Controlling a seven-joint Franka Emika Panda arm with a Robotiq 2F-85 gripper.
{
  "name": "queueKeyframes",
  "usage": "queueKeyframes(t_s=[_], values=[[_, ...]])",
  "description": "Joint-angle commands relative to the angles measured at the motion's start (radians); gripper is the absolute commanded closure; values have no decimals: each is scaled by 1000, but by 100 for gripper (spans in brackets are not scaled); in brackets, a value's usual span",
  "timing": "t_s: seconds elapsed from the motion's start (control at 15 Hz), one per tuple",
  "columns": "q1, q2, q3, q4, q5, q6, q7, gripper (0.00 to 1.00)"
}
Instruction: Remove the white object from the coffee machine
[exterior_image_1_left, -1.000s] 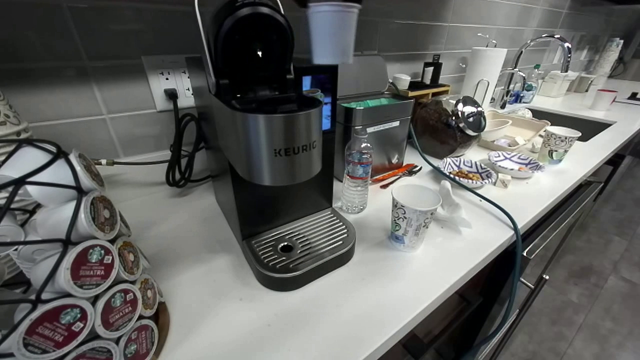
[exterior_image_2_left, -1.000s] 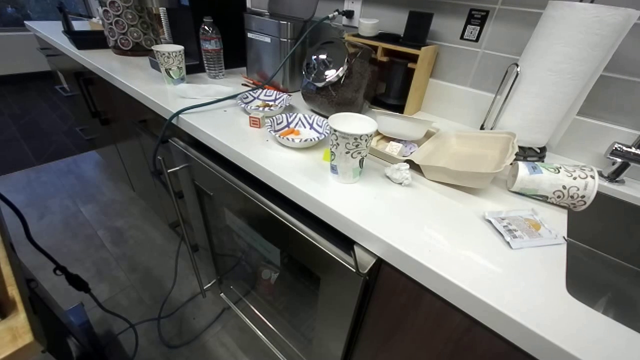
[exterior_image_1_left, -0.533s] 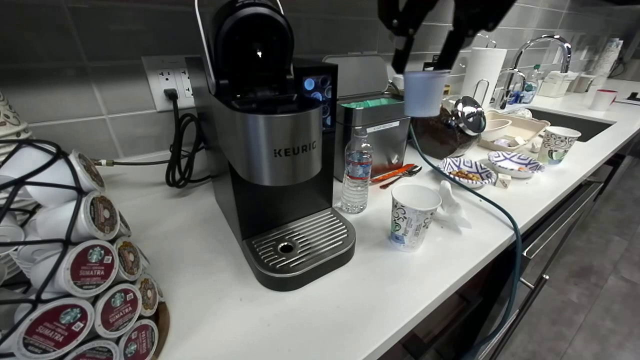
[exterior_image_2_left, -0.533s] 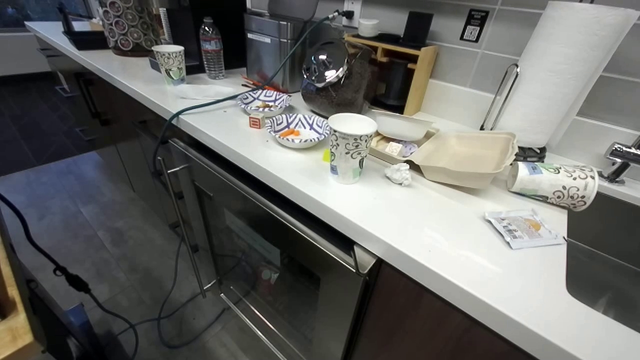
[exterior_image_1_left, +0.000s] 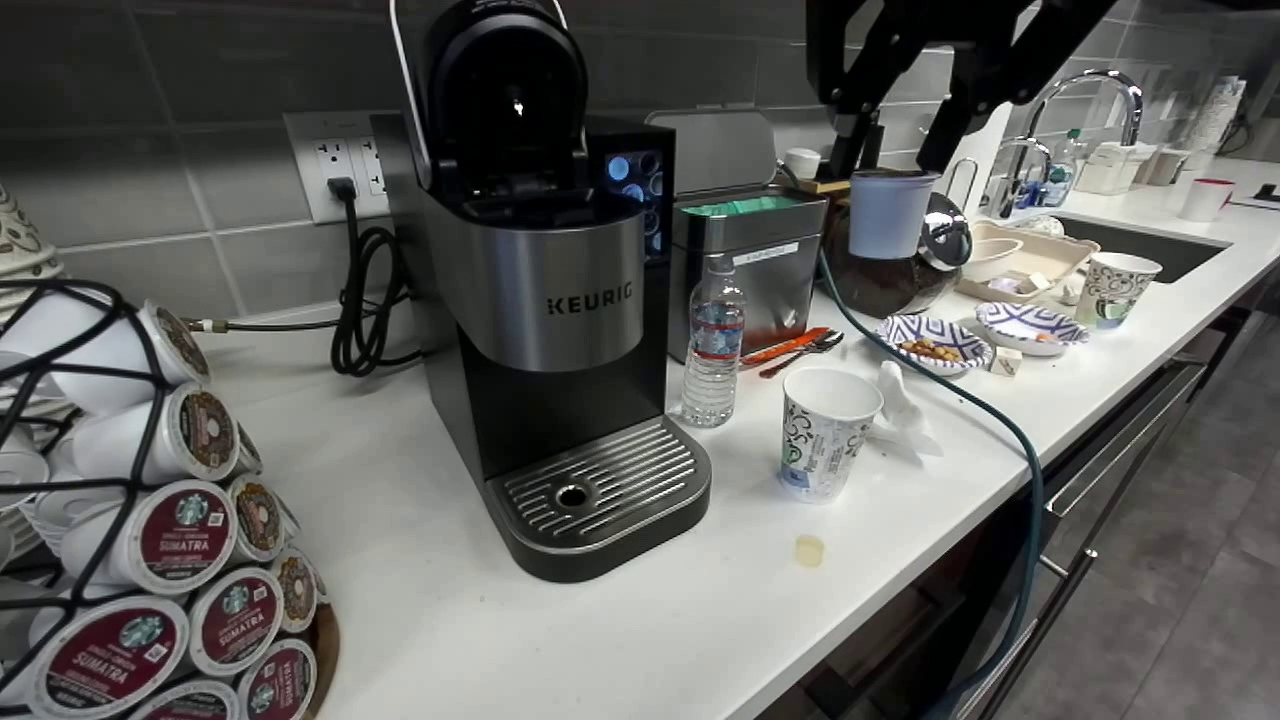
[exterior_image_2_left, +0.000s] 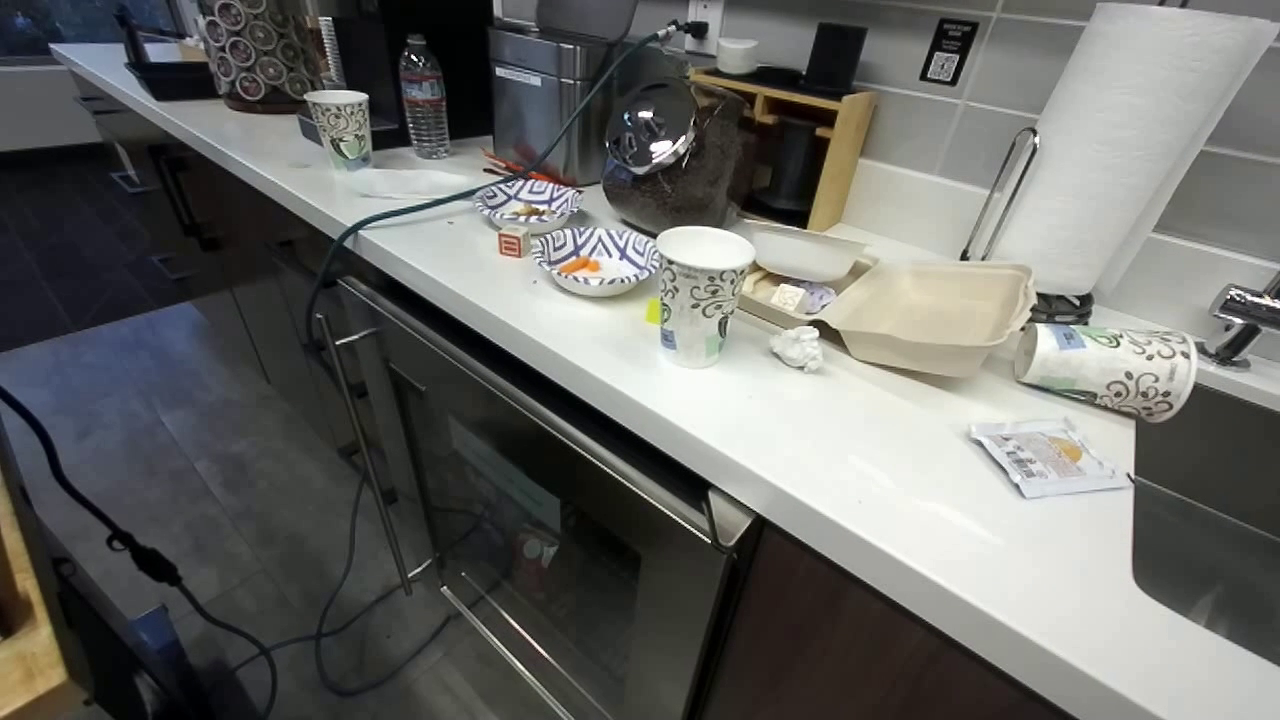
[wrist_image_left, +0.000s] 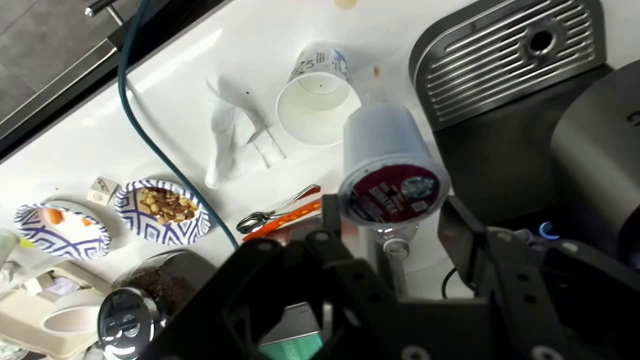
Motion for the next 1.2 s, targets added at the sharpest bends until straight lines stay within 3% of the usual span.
queueKeyframes(t_s=[0.0,0.4,0.73,0.8,0.87,0.93,1.07,1.13], values=[[-90,10,10,-88,-87,75,109,72],[-230,10,-56,-287,-112,274,192,72],[-316,11,-105,-424,-55,498,161,72],[-328,12,-114,-444,-43,520,167,72],[-313,34,-105,-383,-72,464,149,72],[-321,36,-111,-394,-72,474,145,47],[-321,37,-110,-388,-72,474,143,47],[-319,36,-107,-385,-72,474,143,72]])
